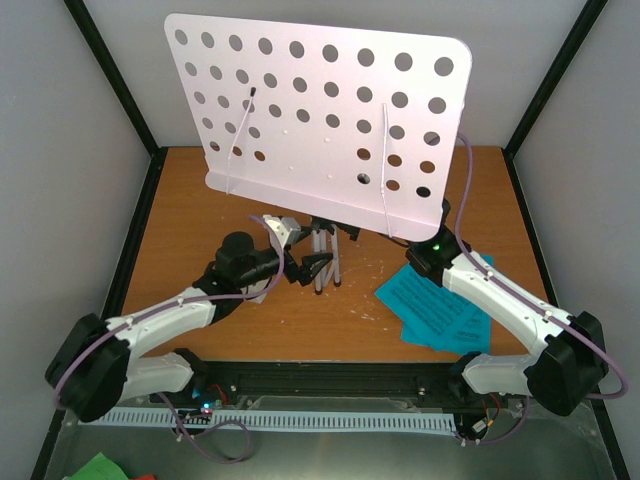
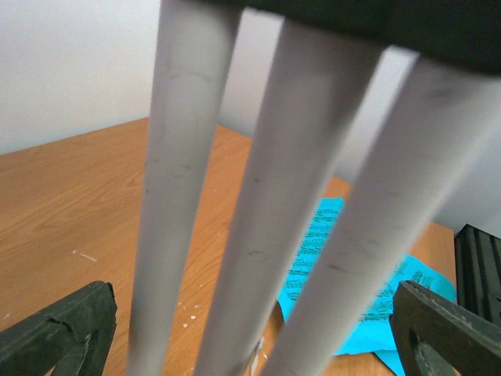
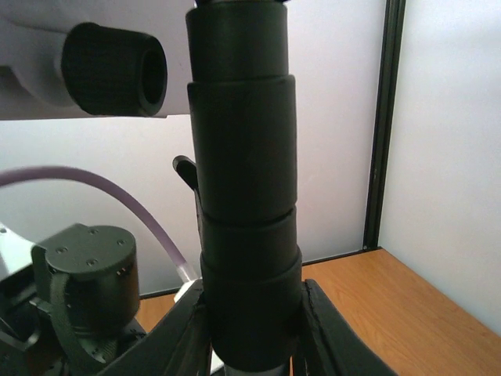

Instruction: Pack up the instrument practice props

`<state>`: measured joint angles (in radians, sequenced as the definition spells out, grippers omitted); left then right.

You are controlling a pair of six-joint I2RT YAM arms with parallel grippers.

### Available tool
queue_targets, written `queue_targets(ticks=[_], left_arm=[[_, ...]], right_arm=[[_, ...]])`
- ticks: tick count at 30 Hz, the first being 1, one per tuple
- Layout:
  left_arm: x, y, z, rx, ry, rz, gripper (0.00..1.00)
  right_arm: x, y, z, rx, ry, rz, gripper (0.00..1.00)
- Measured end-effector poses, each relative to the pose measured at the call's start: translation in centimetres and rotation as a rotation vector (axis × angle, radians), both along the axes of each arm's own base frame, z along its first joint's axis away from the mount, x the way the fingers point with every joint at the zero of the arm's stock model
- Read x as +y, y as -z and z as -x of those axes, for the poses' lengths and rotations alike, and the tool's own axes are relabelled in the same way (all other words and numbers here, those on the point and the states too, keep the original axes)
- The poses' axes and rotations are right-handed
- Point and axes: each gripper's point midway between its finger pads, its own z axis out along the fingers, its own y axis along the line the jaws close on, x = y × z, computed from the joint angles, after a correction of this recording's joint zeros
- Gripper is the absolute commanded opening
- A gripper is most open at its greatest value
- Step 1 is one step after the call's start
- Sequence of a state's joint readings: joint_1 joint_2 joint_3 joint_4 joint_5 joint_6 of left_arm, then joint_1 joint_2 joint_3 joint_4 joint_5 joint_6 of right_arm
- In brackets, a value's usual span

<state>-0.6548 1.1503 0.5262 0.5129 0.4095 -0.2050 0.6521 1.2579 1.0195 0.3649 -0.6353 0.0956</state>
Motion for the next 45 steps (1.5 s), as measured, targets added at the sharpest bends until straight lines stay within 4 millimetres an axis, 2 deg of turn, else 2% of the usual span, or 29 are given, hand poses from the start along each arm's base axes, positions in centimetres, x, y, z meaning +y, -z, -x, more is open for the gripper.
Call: queue_targets(ticks=[7, 17, 25, 35, 43, 45], left_arm=[[-1.9, 1.3, -1.8, -0.024, 0.002, 0.003, 0.89], [-3.3, 0.3, -3.1, -0.096, -0.034, 0.044, 0.69], [-4.3, 0.3, -3.5, -0.093, -0.015, 0.051, 0.53], [-4.2, -0.2, -2.9, -0.090, -0.005, 0.035, 0.20], [-2.0, -0.9, 0.0, -0.009, 0.012, -0.022, 0.01], [-1.6, -0.9, 0.6, 0.016, 0.014, -0.026, 0.00]], right_arm=[[-0.4, -0.1, 0.1, 0.003, 0.022, -0.007, 0.03], [-1.2, -0.1, -0.4, 0.012, 0.092, -0.017, 0.03], [-1.8, -0.1, -0.9, 0.013, 0.144, -0.008, 0.03], [-3.0, -0.3, -2.1, 0.078, 0.246, -0.028, 0.03], [-3.8, -0.1, -3.4, 0.234, 0.326, -0.065, 0.03], [-4.3, 0.4, -3.9, 0.284, 0.345, -0.093, 0.03]])
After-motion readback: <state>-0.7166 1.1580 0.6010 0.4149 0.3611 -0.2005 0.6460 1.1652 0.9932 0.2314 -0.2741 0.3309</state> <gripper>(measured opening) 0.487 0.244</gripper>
